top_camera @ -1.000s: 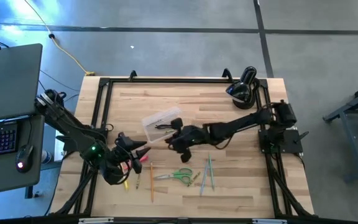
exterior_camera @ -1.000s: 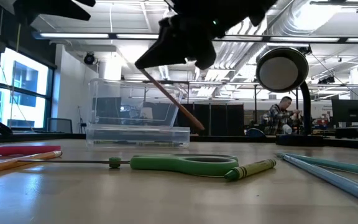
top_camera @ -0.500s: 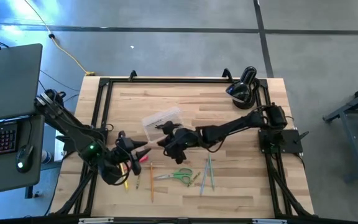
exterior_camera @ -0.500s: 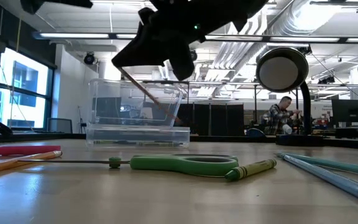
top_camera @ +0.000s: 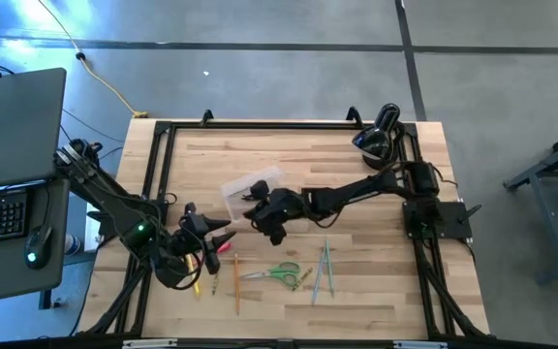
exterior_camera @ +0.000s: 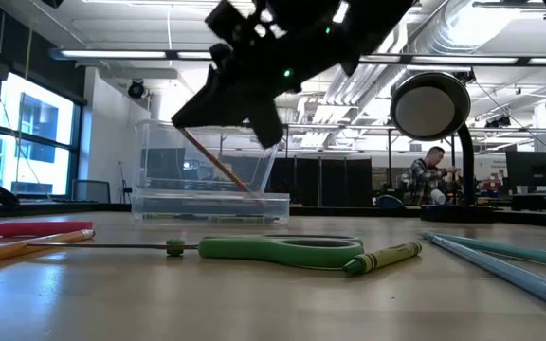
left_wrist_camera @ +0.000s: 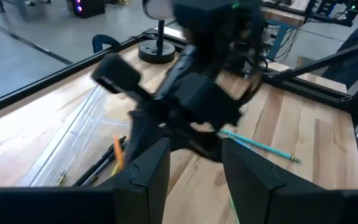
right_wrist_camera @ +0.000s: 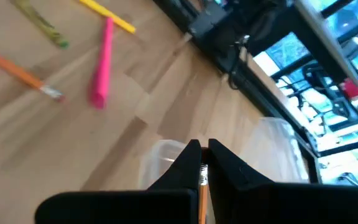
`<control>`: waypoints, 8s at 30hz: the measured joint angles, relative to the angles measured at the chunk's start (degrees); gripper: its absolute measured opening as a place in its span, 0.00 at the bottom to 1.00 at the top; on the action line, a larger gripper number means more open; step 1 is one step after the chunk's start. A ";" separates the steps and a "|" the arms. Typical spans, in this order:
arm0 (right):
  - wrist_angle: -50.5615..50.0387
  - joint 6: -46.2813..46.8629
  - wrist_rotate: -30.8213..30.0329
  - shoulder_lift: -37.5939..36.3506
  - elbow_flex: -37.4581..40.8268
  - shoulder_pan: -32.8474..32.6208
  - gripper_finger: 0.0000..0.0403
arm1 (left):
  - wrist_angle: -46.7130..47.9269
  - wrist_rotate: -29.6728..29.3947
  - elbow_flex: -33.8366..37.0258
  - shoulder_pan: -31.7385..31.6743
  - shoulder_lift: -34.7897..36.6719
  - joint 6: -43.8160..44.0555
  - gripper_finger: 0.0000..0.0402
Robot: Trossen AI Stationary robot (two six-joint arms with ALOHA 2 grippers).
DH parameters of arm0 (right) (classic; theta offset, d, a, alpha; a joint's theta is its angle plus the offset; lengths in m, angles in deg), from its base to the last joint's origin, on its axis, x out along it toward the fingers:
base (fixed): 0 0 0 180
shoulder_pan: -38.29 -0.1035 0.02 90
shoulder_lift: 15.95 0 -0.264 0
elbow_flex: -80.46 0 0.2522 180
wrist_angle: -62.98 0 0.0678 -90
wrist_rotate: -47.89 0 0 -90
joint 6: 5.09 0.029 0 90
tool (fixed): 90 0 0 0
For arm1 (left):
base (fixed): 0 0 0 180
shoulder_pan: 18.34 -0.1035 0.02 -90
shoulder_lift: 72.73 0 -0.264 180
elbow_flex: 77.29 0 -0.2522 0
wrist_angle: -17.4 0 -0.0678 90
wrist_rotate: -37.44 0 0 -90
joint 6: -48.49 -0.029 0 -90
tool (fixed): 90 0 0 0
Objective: Pick & place school supplies into a supply box
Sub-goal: Put the right yellow pencil into the supply box, then put the right blue pencil into the supply box
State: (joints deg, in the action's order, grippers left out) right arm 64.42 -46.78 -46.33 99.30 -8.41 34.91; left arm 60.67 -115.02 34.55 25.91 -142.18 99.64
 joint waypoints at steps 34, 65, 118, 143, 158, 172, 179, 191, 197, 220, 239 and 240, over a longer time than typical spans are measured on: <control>-5.13 9.75 -7.33 -1.49 0.00 3.14 0.28 | 0.11 0.91 -0.02 0.00 -0.02 0.14 0.45; -66.56 88.99 7.00 -10.94 0.02 -22.24 0.20 | 0.01 1.98 -0.02 -0.01 -0.07 4.61 0.45; -61.32 154.65 3.22 -11.00 0.00 -38.50 0.19 | 0.17 38.96 0.00 0.00 -0.07 4.68 0.45; -57.57 153.39 4.80 -4.49 0.00 -34.43 0.19 | 0.16 38.87 0.03 0.00 -0.07 4.67 0.45; -56.15 153.72 6.93 -2.21 0.00 -34.00 0.20 | 0.16 38.86 0.03 0.00 -0.07 4.68 0.45; -56.12 152.25 7.85 -1.67 0.00 -31.96 0.20 | 0.17 38.87 0.03 0.00 -0.07 4.66 0.45; -55.96 152.03 6.21 -1.67 0.00 -32.00 0.20 | 0.17 38.87 0.03 0.00 -0.07 4.67 0.45; -49.75 147.83 2.66 -1.60 0.00 -31.78 0.20 | 0.17 38.90 0.03 0.00 -0.07 4.66 0.45; -49.84 145.86 1.77 -1.60 0.00 -30.95 0.20 | 0.15 38.90 0.03 0.00 -0.07 4.67 0.45; -54.93 149.24 5.09 -1.63 0.00 -30.01 0.19 | 0.17 38.90 0.03 0.00 -0.07 4.68 0.45; -55.85 149.45 5.07 -1.63 0.00 -30.03 0.04 | 0.15 38.90 0.03 0.00 -0.07 4.67 0.45; -55.91 149.45 5.05 -1.63 0.00 -30.03 0.03 | 0.16 38.90 0.03 0.00 -0.07 4.68 0.45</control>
State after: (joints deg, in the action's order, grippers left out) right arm 8.51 102.68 -41.29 97.67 -8.41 4.88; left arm 60.83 -76.13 34.58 25.91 -142.24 104.32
